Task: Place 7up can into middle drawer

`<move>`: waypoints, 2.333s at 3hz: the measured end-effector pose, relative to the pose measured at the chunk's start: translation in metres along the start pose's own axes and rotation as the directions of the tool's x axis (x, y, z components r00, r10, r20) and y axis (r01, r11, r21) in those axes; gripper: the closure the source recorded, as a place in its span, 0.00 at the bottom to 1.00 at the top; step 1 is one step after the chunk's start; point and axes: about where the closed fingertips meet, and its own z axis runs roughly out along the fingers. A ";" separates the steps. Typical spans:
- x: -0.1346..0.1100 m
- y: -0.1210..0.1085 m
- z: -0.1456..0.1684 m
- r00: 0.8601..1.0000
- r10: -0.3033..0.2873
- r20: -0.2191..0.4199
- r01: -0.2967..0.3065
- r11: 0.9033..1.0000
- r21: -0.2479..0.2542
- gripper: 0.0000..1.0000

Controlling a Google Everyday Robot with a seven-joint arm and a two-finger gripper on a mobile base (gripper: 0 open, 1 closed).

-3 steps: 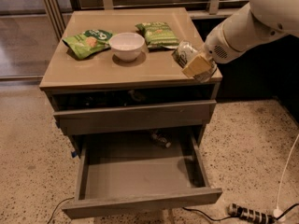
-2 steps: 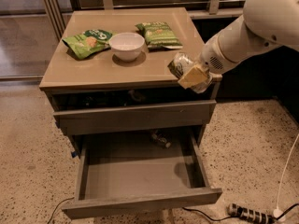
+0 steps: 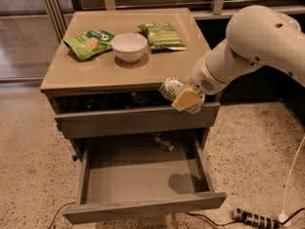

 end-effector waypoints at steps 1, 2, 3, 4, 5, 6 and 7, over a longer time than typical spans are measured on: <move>0.006 0.019 0.022 0.999 -0.034 -0.006 0.034 0.999 -0.037 1.00; 0.015 0.036 0.046 0.999 -0.051 -0.013 0.050 0.997 -0.050 1.00; 0.031 0.053 0.083 0.999 -0.038 0.000 0.038 0.997 -0.067 1.00; 0.032 0.054 0.086 0.999 -0.048 -0.005 0.048 0.997 -0.067 1.00; 0.037 0.059 0.096 0.996 -0.081 -0.021 0.080 0.994 -0.068 1.00; 0.053 0.069 0.131 0.989 -0.141 -0.036 0.137 0.985 -0.101 1.00; 0.065 0.074 0.153 0.986 -0.163 -0.029 0.159 0.980 -0.122 1.00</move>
Offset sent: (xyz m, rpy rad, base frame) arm -0.0312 0.0359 -0.1047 -0.0281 0.0264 0.0790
